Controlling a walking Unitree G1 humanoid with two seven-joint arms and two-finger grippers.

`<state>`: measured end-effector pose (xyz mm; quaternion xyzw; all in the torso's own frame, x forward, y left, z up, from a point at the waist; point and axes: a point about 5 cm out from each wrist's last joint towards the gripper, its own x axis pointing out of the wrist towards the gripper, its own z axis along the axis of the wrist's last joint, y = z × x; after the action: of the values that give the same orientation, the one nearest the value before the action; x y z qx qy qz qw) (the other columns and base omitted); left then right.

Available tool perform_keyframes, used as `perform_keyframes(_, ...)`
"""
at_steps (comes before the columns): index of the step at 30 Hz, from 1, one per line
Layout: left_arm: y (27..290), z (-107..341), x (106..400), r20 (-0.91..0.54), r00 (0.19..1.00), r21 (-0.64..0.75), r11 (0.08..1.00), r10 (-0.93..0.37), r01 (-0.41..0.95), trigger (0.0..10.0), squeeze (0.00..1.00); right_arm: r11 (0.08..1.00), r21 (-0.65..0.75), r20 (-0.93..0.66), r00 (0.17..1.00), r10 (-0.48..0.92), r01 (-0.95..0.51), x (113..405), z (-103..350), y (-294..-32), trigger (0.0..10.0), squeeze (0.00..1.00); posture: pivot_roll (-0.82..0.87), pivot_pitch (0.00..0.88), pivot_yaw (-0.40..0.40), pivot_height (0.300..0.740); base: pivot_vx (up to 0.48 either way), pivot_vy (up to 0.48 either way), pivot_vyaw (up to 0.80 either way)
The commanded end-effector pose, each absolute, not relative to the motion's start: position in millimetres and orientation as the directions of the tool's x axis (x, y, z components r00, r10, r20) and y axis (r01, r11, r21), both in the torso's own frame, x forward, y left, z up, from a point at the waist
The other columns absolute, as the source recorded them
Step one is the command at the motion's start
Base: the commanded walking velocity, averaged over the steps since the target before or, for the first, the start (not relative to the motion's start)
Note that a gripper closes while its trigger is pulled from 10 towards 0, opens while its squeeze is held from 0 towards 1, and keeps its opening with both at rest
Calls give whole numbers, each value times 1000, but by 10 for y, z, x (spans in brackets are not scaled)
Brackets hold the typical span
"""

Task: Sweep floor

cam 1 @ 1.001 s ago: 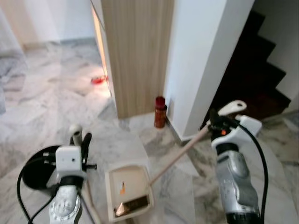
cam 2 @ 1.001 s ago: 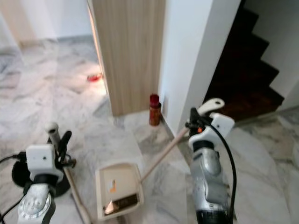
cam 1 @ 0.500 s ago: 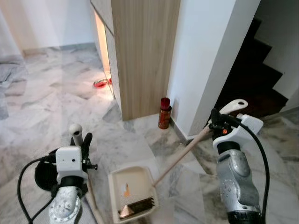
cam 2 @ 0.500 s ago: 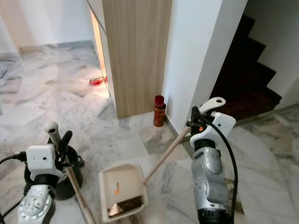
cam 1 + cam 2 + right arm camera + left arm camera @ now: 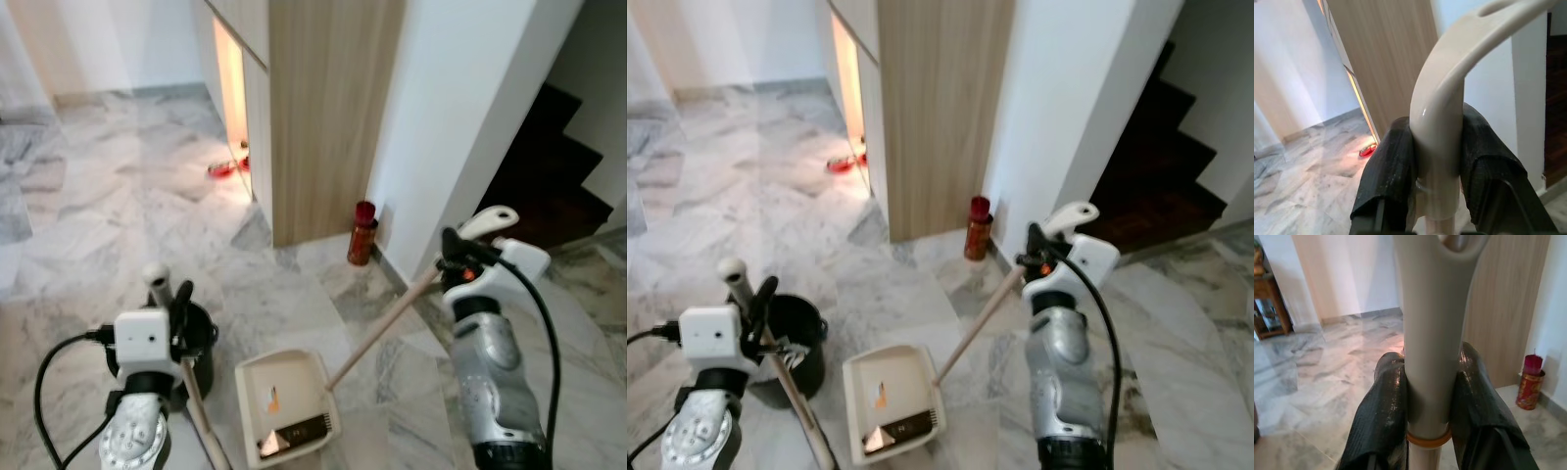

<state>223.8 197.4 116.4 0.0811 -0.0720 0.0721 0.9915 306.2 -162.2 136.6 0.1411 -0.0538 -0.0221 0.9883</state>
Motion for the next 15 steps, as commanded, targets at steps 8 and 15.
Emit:
perform_keyframes(8,1937,1270,2254,193,974,142,979,118,-147,10000,0,951,306,169,980,-105,49,3081,1532,-1714,10000,0,19,36,-26,740,0,352,0)
perform_keyframes(15,1937,1270,2251,188,975,144,979,119,-147,10000,0,950,301,199,969,-143,78,3090,1629,-1784,10000,0,27,38,-26,740,0,351,0)
